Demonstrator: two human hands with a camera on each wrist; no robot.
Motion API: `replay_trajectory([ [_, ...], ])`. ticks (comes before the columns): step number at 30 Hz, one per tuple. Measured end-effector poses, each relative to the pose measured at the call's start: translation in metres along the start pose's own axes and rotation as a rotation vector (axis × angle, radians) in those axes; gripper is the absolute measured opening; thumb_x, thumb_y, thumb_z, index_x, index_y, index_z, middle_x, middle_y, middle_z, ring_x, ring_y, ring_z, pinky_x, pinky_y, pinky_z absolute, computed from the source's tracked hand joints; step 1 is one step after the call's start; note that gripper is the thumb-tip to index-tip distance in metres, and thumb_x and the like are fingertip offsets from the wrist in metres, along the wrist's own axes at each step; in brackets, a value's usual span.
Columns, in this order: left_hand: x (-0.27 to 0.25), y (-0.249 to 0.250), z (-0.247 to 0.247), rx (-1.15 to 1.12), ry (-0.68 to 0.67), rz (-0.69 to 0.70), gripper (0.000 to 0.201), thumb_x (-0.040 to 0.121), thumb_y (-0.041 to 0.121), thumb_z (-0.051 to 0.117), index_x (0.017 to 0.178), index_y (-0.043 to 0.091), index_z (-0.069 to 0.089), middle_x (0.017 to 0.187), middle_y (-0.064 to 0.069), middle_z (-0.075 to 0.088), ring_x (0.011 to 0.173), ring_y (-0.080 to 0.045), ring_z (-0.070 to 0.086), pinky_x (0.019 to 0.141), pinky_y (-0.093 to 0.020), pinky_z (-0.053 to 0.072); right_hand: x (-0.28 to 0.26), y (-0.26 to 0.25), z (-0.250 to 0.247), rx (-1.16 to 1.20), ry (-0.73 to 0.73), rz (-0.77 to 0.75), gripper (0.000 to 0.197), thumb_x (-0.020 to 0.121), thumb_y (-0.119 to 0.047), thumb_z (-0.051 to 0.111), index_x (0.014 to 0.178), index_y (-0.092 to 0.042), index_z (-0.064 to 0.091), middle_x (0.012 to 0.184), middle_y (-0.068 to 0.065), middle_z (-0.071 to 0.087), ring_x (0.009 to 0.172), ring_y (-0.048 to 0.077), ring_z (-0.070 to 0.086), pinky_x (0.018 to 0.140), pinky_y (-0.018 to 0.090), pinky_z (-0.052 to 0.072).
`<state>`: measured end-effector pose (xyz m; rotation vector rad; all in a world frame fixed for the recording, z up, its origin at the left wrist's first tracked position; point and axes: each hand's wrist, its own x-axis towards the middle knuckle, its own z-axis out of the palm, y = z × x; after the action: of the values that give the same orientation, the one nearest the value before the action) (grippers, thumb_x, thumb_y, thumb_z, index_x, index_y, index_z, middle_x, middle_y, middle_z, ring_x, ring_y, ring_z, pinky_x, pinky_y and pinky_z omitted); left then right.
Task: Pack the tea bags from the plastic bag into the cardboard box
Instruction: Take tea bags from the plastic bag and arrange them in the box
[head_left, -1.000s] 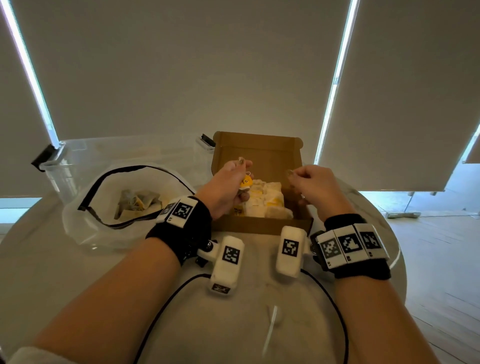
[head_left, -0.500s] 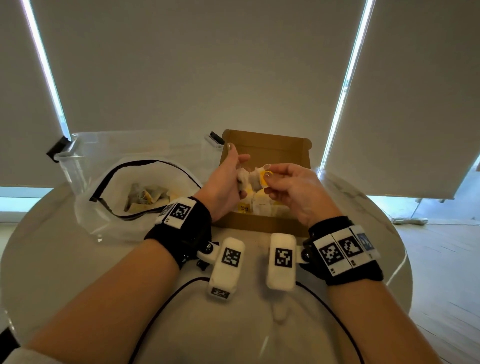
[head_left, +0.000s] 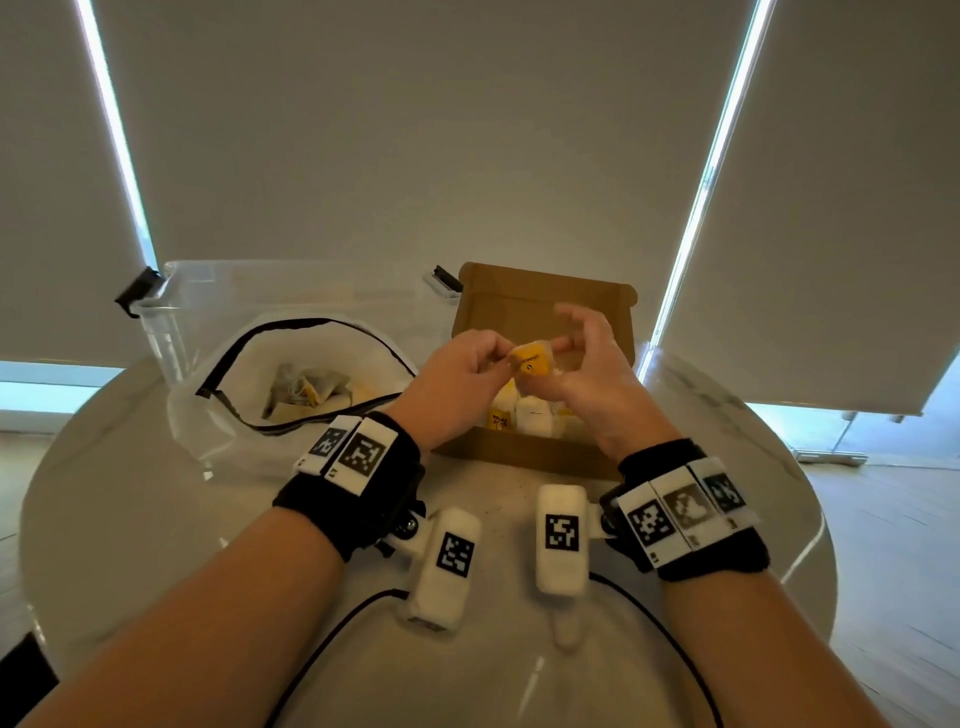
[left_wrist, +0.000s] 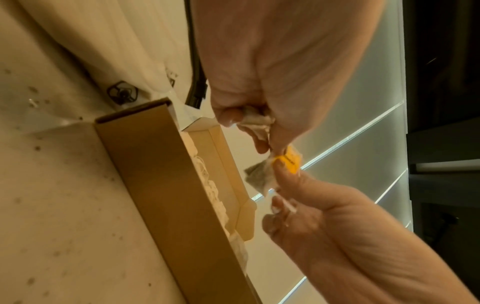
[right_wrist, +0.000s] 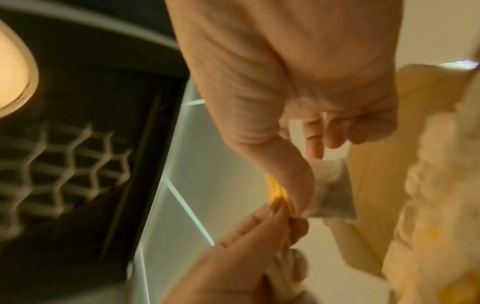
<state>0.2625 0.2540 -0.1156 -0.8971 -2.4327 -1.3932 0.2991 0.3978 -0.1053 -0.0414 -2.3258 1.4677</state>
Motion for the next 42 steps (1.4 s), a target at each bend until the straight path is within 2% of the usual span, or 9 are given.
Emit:
replay_trajectory([
  [3, 0.002, -0.002, -0.003, 0.13, -0.023, 0.059, 0.019, 0.097, 0.024, 0.049, 0.093, 0.009, 0.061, 0.078, 0.006, 0.046, 0.067, -0.003, 0.041, 0.058, -0.01, 0.034, 0.009, -0.005, -0.005, -0.457, -0.144, -0.25, 0.076, 0.067, -0.02, 0.082, 0.133, -0.027, 0.046, 0.11, -0.008, 0.057, 0.11, 0.013, 0.045, 0.09, 0.031, 0.039],
  [8, 0.0, 0.0, -0.001, 0.146, -0.05, 0.046, 0.01, 0.093, 0.029, 0.056, 0.096, 0.02, 0.058, 0.082, 0.011, 0.047, 0.069, -0.001, 0.044, 0.059, -0.011, 0.035, 0.022, -0.021, -0.017, -0.783, -0.381, -0.296, 0.01, 0.074, -0.018, 0.076, 0.075, -0.016, 0.067, 0.068, -0.008, 0.057, 0.065, 0.004, 0.052, 0.071, 0.025, 0.048],
  [11, -0.001, -0.004, -0.001, 0.202, -0.2, -0.042, 0.027, 0.085, 0.04, 0.064, 0.107, 0.025, 0.056, 0.096, 0.009, 0.054, 0.08, -0.003, 0.049, 0.065, -0.016, 0.036, 0.039, -0.021, -0.043, -0.798, -0.316, -0.204, 0.008, 0.081, -0.014, 0.071, 0.083, -0.008, 0.066, 0.077, -0.001, 0.061, 0.067, 0.007, 0.056, 0.068, 0.022, 0.051],
  [15, -0.002, -0.011, 0.002, 0.332, -0.358, -0.072, 0.02, 0.084, 0.036, 0.068, 0.093, 0.019, 0.066, 0.09, 0.007, 0.059, 0.082, -0.006, 0.053, 0.066, -0.017, 0.039, 0.064, -0.005, -0.074, -0.935, -0.342, -0.106, 0.011, 0.081, -0.011, 0.07, 0.089, -0.006, 0.065, 0.08, 0.003, 0.06, 0.067, 0.011, 0.056, 0.058, 0.018, 0.046],
  [21, -0.003, -0.01, 0.007, 0.346, -0.334, -0.064, 0.01, 0.085, 0.028, 0.068, 0.086, 0.019, 0.065, 0.081, 0.01, 0.057, 0.078, -0.007, 0.052, 0.061, -0.015, 0.036, 0.07, 0.02, -0.064, -1.109, -0.446, -0.135, 0.012, 0.08, -0.015, 0.071, 0.074, -0.012, 0.062, 0.066, -0.008, 0.049, 0.062, 0.004, 0.043, 0.055, 0.015, 0.031],
  [26, -0.003, -0.008, 0.007, 0.352, -0.338, -0.1, 0.01, 0.085, 0.028, 0.068, 0.09, 0.019, 0.066, 0.082, 0.009, 0.057, 0.079, -0.008, 0.053, 0.063, -0.018, 0.038, 0.081, 0.041, -0.052, -1.259, -0.431, -0.138, 0.029, 0.085, -0.015, 0.056, 0.056, -0.016, 0.049, 0.062, -0.002, 0.047, 0.065, 0.017, 0.048, 0.058, 0.025, 0.038],
  [32, -0.004, -0.006, 0.008, 0.314, -0.325, -0.114, 0.015, 0.086, 0.028, 0.067, 0.097, 0.018, 0.065, 0.095, 0.006, 0.061, 0.089, -0.009, 0.055, 0.07, -0.017, 0.04, 0.081, 0.05, -0.051, -1.236, -0.323, -0.229, 0.024, 0.083, -0.018, 0.063, 0.072, -0.021, 0.042, 0.093, 0.001, 0.041, 0.066, 0.016, 0.047, 0.055, 0.023, 0.035],
  [35, -0.002, -0.005, 0.007, 0.214, -0.236, -0.158, 0.024, 0.089, 0.026, 0.063, 0.112, 0.02, 0.057, 0.113, 0.007, 0.052, 0.102, -0.009, 0.05, 0.082, -0.021, 0.038, 0.082, 0.05, -0.055, -1.224, -0.289, -0.255, 0.024, 0.083, -0.011, 0.063, 0.067, -0.019, 0.047, 0.093, 0.0, 0.04, 0.067, 0.015, 0.045, 0.054, 0.02, 0.031],
  [42, 0.004, 0.0, 0.005, -0.471, -0.127, -0.439, 0.037, 0.091, 0.001, 0.054, 0.123, 0.015, 0.042, 0.102, -0.006, 0.055, 0.088, -0.017, 0.06, 0.088, -0.035, 0.052, 0.085, 0.032, -0.076, -1.116, -0.3, -0.23, 0.011, 0.084, -0.006, 0.064, 0.084, -0.013, 0.071, 0.089, -0.007, 0.051, 0.072, 0.007, 0.048, 0.064, 0.018, 0.04],
])
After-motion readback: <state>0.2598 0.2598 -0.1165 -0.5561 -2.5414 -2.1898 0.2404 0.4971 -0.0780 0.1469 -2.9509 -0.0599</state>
